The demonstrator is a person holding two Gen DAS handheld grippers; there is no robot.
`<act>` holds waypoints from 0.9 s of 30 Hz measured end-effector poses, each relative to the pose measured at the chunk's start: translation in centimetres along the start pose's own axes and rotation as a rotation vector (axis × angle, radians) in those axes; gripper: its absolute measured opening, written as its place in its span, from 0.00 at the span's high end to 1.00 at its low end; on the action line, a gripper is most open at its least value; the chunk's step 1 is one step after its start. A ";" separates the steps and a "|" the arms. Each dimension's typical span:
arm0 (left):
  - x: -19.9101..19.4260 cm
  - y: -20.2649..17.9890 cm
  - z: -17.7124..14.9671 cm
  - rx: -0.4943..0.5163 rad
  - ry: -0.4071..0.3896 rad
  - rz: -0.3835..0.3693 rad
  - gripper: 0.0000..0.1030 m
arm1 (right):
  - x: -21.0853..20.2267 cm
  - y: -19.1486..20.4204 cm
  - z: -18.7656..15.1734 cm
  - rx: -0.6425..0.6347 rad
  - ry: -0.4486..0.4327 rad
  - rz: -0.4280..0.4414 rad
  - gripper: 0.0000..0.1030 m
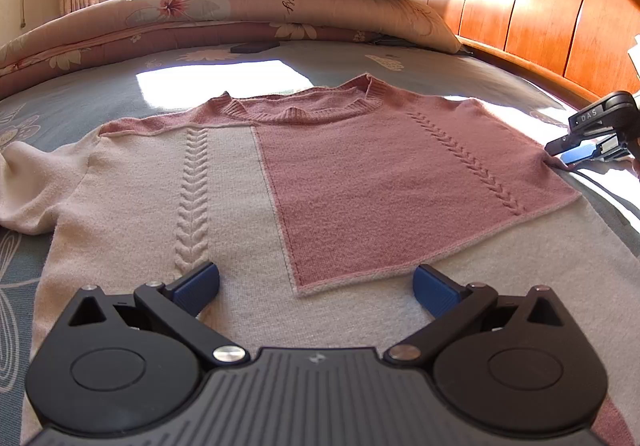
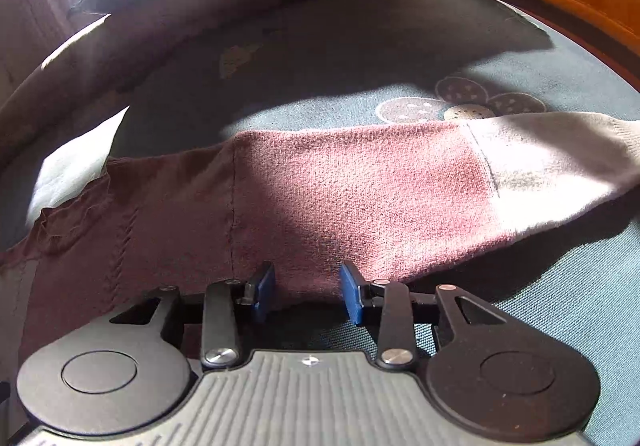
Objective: Fold clothes
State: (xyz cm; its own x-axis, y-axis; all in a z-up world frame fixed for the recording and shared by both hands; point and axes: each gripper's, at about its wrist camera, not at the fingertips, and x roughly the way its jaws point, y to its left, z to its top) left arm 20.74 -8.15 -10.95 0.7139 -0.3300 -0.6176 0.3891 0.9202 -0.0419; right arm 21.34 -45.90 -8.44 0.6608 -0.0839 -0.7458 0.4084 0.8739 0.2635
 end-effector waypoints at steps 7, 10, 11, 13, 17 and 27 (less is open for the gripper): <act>0.0 0.0 0.0 0.003 0.001 0.003 0.01 | -1.2 -0.2 0.6 0.032 -0.051 0.041 0.62; 0.0 0.0 0.0 0.002 0.000 0.002 0.01 | -0.3 0.4 0.2 0.013 -0.010 0.089 0.60; 0.0 0.0 0.0 0.001 0.000 0.001 0.01 | -0.1 0.4 0.1 -0.005 0.002 0.075 0.61; 0.0 0.1 0.0 0.001 0.000 0.001 0.01 | -0.2 -0.2 0.2 -0.019 0.009 0.030 0.61; 0.0 0.0 0.0 0.001 0.000 0.001 0.01 | -1.9 -3.4 1.8 0.095 -0.054 0.007 0.55; 0.0 0.0 0.0 0.000 0.000 0.000 0.01 | -1.4 -8.1 2.8 0.140 -0.039 -0.038 0.61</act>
State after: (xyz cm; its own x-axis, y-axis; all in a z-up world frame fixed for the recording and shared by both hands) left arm 20.80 -8.14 -10.95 0.7141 -0.3300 -0.6174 0.3890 0.9203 -0.0421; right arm 18.88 -54.15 -7.86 0.6658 -0.1366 -0.7335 0.5160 0.7944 0.3204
